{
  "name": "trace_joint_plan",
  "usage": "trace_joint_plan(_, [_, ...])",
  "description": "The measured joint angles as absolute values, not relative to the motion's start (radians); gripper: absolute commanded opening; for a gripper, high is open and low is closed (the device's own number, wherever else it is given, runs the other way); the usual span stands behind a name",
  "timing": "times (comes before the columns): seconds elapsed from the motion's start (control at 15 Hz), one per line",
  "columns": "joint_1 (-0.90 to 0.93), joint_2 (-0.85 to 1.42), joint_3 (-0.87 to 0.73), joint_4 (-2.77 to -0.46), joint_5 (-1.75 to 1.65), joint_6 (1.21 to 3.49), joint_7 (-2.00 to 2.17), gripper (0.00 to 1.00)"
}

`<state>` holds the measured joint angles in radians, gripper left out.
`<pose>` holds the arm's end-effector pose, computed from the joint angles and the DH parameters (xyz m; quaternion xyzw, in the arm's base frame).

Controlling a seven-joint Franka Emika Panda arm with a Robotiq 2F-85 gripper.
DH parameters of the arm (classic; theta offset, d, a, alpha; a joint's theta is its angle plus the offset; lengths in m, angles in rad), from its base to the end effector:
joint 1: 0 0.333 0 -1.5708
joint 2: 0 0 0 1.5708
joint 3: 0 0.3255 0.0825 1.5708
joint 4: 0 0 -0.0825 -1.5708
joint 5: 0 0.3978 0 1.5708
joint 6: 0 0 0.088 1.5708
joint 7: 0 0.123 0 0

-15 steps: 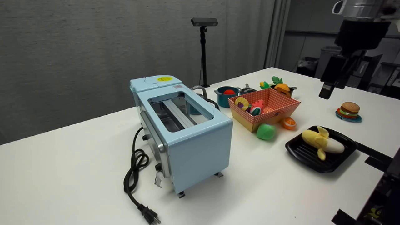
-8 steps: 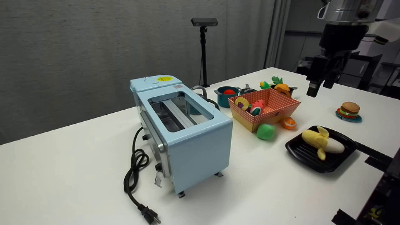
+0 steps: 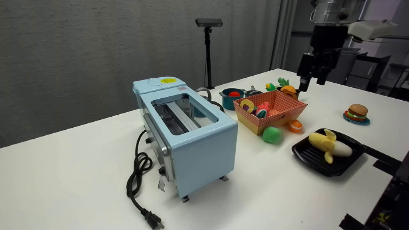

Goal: Take the watermelon plush toy from the box and put it on the oven tray

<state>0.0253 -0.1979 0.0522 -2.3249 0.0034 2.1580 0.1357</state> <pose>0.4886 0.0384 0.4081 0.9994 -0.0304 0.0157 0.0020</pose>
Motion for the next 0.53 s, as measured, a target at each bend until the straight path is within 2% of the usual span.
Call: trace_joint_plan(0.53, [0.022,-0.024,0.040,-2.136,-0.001,2.110,0.137,1.00])
